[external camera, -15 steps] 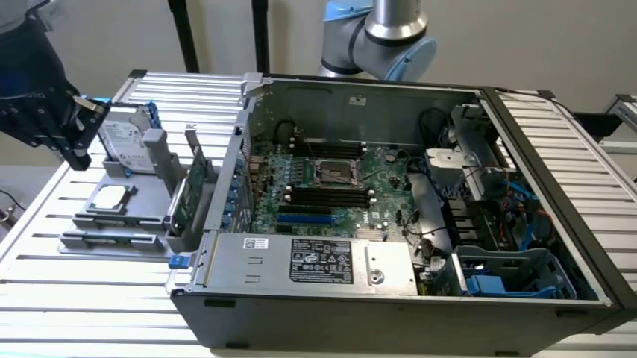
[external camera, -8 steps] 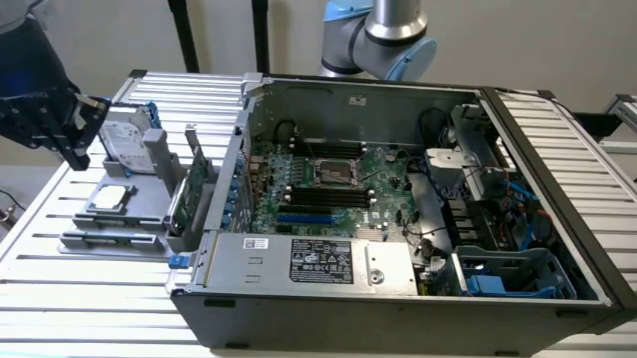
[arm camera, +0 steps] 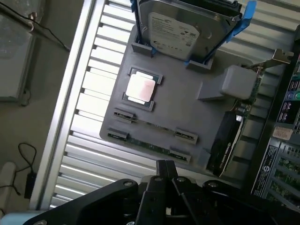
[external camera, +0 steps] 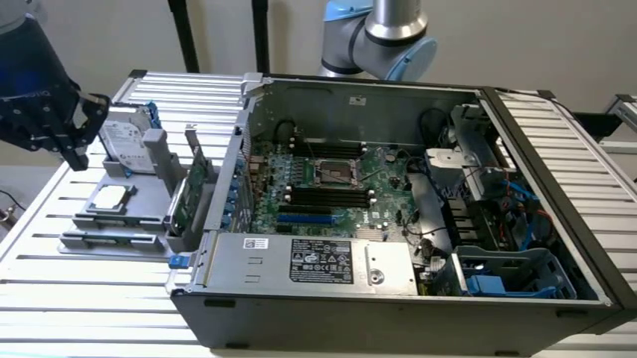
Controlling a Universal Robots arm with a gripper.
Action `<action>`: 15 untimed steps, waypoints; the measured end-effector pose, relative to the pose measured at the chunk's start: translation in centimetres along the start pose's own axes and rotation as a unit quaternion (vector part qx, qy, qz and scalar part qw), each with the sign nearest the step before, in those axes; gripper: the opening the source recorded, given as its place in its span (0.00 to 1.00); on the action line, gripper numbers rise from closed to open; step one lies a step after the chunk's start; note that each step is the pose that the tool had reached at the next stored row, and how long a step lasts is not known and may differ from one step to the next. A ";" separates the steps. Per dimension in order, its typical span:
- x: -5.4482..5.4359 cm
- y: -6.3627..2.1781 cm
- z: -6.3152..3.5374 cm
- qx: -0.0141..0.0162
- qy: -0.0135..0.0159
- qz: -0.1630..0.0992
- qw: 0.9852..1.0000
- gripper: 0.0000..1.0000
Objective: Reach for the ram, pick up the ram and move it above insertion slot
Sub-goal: 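Reach for the ram, then pick up the ram and move it above insertion slot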
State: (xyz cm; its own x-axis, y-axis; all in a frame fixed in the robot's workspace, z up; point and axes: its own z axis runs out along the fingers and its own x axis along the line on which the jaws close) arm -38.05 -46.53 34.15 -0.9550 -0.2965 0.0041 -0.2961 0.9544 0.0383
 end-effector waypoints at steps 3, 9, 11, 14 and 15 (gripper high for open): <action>0.0 0.00 0.00 0.000 0.001 -0.027 1.000 0.11; 0.0 0.00 0.00 0.000 0.003 -0.082 0.997 0.11; 0.0 0.00 0.00 0.000 0.004 -0.100 0.995 0.11; 0.0 0.00 0.00 0.001 0.005 -0.127 0.992 0.11; 0.0 0.00 0.00 0.001 0.005 -0.136 0.991 0.11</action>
State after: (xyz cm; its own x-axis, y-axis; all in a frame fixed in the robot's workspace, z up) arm -38.05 -46.53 34.15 -0.8399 -0.5427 0.0041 -0.5421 0.8394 0.0383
